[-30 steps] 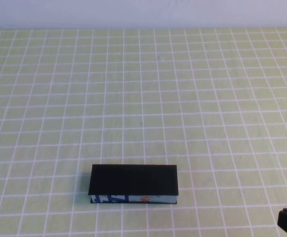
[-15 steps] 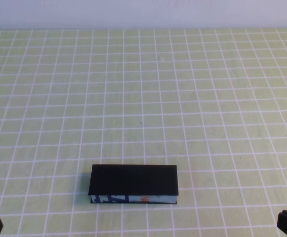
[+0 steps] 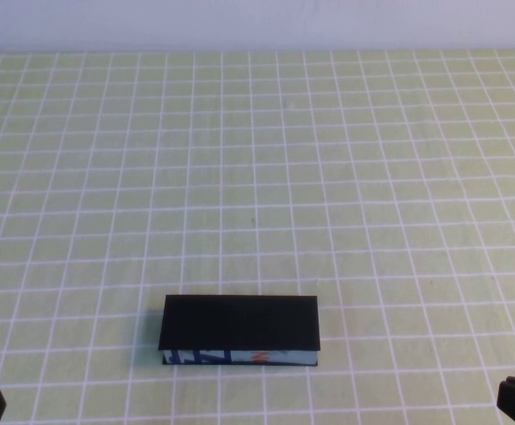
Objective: Return glasses to glasses case
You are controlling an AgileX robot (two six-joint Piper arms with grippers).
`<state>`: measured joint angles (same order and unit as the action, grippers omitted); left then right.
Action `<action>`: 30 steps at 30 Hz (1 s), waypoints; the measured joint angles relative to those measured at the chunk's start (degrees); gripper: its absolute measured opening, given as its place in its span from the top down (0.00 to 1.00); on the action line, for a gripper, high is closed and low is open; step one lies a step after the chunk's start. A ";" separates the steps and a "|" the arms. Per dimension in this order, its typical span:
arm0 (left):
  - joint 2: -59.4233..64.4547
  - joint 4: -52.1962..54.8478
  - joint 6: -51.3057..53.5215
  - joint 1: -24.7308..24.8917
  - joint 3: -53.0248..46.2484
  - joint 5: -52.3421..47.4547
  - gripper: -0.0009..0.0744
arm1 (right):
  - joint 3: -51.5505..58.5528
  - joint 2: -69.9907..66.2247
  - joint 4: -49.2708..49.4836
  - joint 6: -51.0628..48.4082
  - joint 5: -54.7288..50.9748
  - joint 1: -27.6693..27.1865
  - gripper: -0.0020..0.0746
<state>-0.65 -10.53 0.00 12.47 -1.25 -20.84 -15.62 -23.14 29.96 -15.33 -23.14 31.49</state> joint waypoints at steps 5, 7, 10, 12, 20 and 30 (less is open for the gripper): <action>0.00 -0.04 0.00 0.00 0.00 0.00 0.99 | 0.00 0.00 0.00 0.00 0.00 0.00 1.00; 0.00 -0.04 0.00 0.00 0.00 0.00 0.99 | 0.00 0.00 0.00 0.00 0.00 0.00 1.00; 0.00 -0.04 0.00 0.00 0.00 0.00 0.99 | 0.00 0.00 0.11 0.00 0.00 0.00 1.00; 0.00 -0.04 0.00 0.00 0.00 0.00 0.99 | 0.00 0.00 0.11 0.00 0.00 0.00 1.00; 0.00 -0.04 0.00 0.00 0.00 0.00 0.99 | 0.00 6.94 0.47 0.00 -1.97 -9.07 1.00; 0.00 -0.04 0.00 0.00 0.00 0.00 0.99 | 4.81 20.49 -7.28 -3.71 -1.47 -23.66 1.00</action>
<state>-0.65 -10.58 0.00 12.47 -1.25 -20.84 -10.81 -2.65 22.68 -19.04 -24.61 7.83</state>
